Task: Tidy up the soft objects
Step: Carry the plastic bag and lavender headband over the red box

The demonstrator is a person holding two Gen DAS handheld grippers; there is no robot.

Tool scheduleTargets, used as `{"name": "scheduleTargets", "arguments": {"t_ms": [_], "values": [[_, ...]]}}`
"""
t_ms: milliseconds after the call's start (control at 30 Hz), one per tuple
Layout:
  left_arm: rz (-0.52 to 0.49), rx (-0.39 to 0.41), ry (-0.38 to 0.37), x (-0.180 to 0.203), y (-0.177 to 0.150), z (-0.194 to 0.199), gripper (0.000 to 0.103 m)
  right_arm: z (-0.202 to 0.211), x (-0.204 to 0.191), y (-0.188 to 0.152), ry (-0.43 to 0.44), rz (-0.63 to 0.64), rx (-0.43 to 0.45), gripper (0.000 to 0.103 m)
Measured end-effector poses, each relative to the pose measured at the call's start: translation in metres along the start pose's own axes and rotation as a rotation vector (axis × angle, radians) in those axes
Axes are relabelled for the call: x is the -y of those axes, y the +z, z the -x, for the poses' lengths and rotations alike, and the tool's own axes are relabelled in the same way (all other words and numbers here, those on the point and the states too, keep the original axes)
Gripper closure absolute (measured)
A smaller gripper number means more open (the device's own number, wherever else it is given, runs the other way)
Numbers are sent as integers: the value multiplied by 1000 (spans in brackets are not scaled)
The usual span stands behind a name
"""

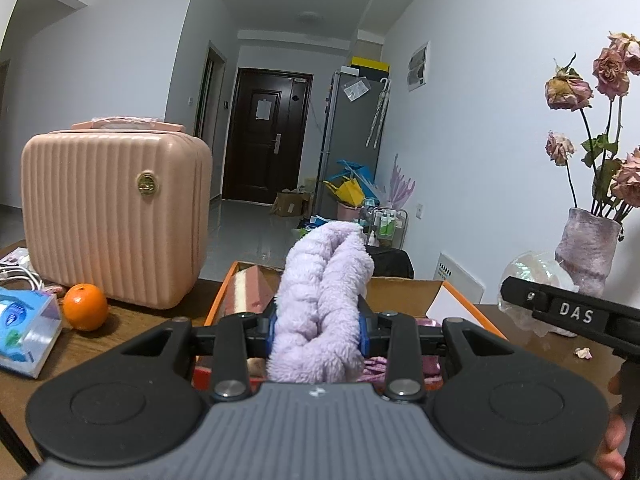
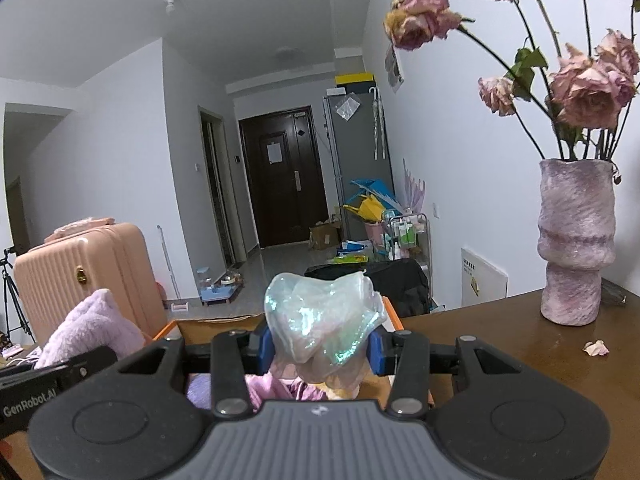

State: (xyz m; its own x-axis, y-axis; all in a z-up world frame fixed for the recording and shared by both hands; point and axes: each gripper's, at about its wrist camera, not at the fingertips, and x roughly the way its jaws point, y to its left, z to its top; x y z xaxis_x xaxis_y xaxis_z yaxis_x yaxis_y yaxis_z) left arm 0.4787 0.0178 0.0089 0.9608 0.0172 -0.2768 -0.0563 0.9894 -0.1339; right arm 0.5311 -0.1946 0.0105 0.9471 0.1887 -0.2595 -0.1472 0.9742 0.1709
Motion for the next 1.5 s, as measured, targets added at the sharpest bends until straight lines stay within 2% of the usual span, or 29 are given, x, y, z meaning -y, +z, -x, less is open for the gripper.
{"name": "scheduleTargets", "arguments": {"t_ms": [367,967,1300,1500], "values": [[11,-8,-2,11,9,-44,68,-40,-14,4,-27,31,-43,60],[-15,-39,75,14,9,-107,68,-94,-13,-8,-72,38,-152,60],[-33,-52,92,13,2,-114,68,-100,-16,-16,-72,62,-165,60],[-36,-46,97,16,3,-113,60,-100,-17,-17,-79,78,-166,57]]}}
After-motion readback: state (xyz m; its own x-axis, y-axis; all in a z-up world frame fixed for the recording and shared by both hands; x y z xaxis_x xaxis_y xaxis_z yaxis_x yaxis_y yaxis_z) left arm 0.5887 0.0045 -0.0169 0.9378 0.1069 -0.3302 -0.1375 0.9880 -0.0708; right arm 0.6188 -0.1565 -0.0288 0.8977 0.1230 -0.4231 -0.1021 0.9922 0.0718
